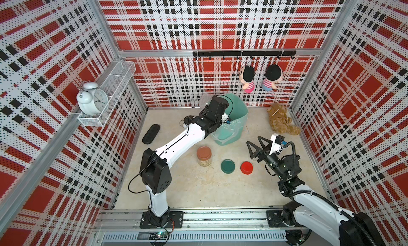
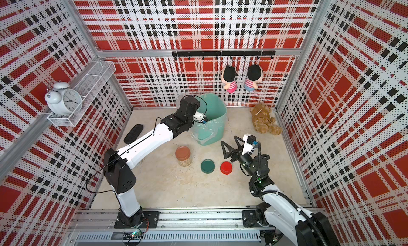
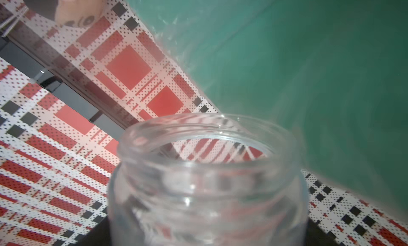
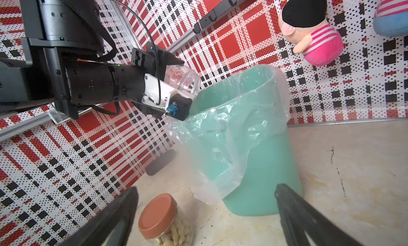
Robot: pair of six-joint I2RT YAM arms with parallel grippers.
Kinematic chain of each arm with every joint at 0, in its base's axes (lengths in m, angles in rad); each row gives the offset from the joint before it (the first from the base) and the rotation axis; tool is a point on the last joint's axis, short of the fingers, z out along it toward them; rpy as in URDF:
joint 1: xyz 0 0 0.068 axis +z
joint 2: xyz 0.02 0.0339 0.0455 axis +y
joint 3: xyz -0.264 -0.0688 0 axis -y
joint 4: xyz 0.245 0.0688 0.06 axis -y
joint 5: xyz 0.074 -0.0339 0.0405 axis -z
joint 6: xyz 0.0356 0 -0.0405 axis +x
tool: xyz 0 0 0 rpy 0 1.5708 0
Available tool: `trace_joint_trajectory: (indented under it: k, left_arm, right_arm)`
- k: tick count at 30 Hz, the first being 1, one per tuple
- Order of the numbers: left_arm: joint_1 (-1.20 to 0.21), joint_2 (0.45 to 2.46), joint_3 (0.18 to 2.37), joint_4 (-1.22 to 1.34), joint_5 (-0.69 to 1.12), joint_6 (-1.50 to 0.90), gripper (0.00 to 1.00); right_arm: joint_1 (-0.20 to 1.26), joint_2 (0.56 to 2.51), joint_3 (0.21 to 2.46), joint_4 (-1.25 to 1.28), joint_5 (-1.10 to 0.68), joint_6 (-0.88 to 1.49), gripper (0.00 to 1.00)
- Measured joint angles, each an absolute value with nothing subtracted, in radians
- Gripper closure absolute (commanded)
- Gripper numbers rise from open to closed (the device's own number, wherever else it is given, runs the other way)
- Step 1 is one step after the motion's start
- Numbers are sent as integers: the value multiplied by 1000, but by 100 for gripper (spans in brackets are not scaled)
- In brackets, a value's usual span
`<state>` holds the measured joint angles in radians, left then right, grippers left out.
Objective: Empty moldy peanuts from jars
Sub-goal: Pour the moldy peanuts from the jar into the trash bin.
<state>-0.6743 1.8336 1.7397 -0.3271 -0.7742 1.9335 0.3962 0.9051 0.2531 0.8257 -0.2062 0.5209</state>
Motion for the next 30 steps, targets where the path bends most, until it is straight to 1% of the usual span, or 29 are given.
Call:
trace_joint_trajectory:
  k: [3, 6, 10, 15, 18, 22, 26, 30]
  left_arm:
    - [-658, 1845, 1771, -374, -747, 1873, 100]
    - [-643, 1874, 1862, -468, -688, 1790, 100]
    - [-618, 1880, 1953, -558, -564, 1645, 100]
    - [-574, 1865, 1964, -611, -404, 1502, 100]
    - [-545, 1856, 1949, -634, -311, 1440, 100]
    - [-505, 1823, 1901, -642, -177, 1385, 100]
    - [-461, 1738, 1801, -620, -10, 1347, 100]
    - [-426, 1639, 1698, -562, 154, 1318, 100]
  right_arm:
    - [396, 891, 253, 818, -205, 518, 0]
    - [396, 891, 253, 817, -205, 518, 0]
    - [396, 902, 253, 818, -208, 519, 0]
    - [396, 906, 255, 809, -214, 518, 0]
    - [396, 903, 269, 787, -218, 513, 0]
    - [394, 898, 327, 724, -254, 489, 4]
    - [369, 925, 479, 619, -364, 453, 7]
    - [360, 1021, 683, 485, -500, 397, 12]
